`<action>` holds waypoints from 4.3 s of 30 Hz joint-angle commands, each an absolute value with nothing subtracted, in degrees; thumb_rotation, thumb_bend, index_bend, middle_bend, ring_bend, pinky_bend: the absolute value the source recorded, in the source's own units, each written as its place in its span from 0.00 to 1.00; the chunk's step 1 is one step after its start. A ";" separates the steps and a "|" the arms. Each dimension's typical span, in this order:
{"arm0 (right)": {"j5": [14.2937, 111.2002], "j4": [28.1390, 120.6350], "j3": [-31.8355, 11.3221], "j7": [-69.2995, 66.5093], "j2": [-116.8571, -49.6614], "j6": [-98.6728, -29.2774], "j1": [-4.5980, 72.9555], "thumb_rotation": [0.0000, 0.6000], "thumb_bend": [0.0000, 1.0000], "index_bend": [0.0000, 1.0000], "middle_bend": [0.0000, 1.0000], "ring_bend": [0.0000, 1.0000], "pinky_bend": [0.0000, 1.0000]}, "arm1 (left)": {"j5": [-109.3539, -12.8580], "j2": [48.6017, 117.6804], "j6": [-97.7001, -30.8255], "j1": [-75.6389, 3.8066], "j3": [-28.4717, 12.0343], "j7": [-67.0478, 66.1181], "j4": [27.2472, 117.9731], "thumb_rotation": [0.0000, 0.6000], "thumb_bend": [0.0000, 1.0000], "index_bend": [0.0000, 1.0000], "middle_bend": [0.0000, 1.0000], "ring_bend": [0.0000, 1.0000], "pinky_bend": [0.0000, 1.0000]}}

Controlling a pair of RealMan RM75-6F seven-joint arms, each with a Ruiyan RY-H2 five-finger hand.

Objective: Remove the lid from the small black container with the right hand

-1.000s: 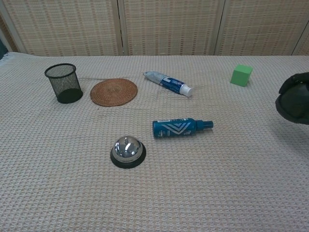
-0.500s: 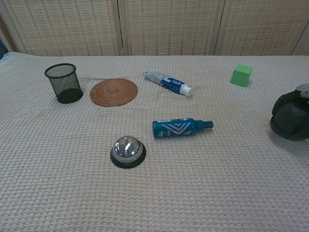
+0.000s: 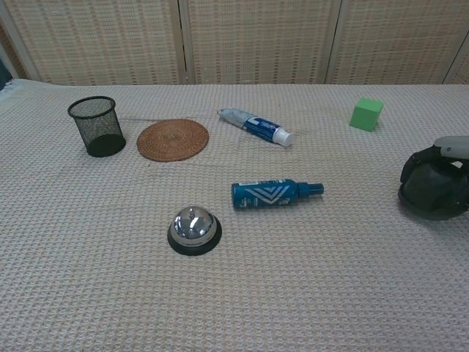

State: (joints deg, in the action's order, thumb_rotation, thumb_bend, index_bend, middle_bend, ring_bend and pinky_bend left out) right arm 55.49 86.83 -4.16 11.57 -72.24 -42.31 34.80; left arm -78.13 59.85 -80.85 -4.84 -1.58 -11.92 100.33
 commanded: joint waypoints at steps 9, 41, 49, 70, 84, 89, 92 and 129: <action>55.19 87.12 -2.80 11.11 -70.58 -40.27 35.42 1.00 0.21 0.41 0.08 0.00 0.27 | -78.06 59.90 -80.65 -4.94 -1.57 -12.06 100.31 1.00 0.42 0.45 0.00 0.02 0.40; 58.23 93.20 -1.17 12.10 -67.07 -46.91 33.18 1.00 0.16 0.04 0.08 0.15 0.29 | -78.17 59.97 -80.79 -4.90 -1.50 -12.38 100.50 1.00 0.42 0.45 0.00 0.02 0.40; 55.96 92.21 -1.46 14.12 -68.42 -47.89 33.39 1.00 0.16 0.18 0.22 0.31 0.47 | -78.09 59.98 -80.86 -4.86 -1.52 -12.41 100.43 1.00 0.42 0.45 0.00 0.02 0.40; 61.60 94.51 -2.55 12.72 -68.20 -56.46 29.84 1.00 0.16 0.49 0.40 0.55 0.71 | -78.20 59.95 -80.97 -4.80 -1.51 -12.36 100.45 1.00 0.42 0.45 0.00 0.02 0.40; 57.65 100.12 -0.29 18.56 -60.90 -59.17 25.80 1.00 0.16 0.49 0.40 0.55 0.71 | -78.20 60.15 -80.60 -4.95 -1.41 -12.48 100.40 1.00 0.42 0.45 0.00 0.02 0.40; 54.58 96.53 -0.84 19.55 -62.66 -56.85 26.77 1.00 0.16 0.48 0.40 0.55 0.71 | -78.00 60.23 -80.32 -5.06 -1.41 -12.56 100.38 1.00 0.42 0.45 0.00 0.02 0.40; 53.27 94.28 -1.01 20.01 -64.00 -55.71 27.20 1.00 0.16 0.48 0.40 0.55 0.71 | -77.94 60.22 -80.12 -5.12 -1.38 -12.48 100.34 1.00 0.42 0.45 0.00 0.02 0.40; 75.19 93.13 -3.61 14.03 -66.98 -91.35 8.64 1.00 0.14 0.10 0.00 0.00 0.06 | -76.76 60.84 -79.41 -5.48 -1.52 -13.84 100.10 1.00 0.42 0.45 0.00 0.02 0.40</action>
State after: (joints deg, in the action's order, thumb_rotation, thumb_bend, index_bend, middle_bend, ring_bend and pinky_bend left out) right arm 73.61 93.82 -3.32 13.63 -66.72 -92.10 9.02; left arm -76.90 60.72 -79.60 -5.38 -1.54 -13.61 100.14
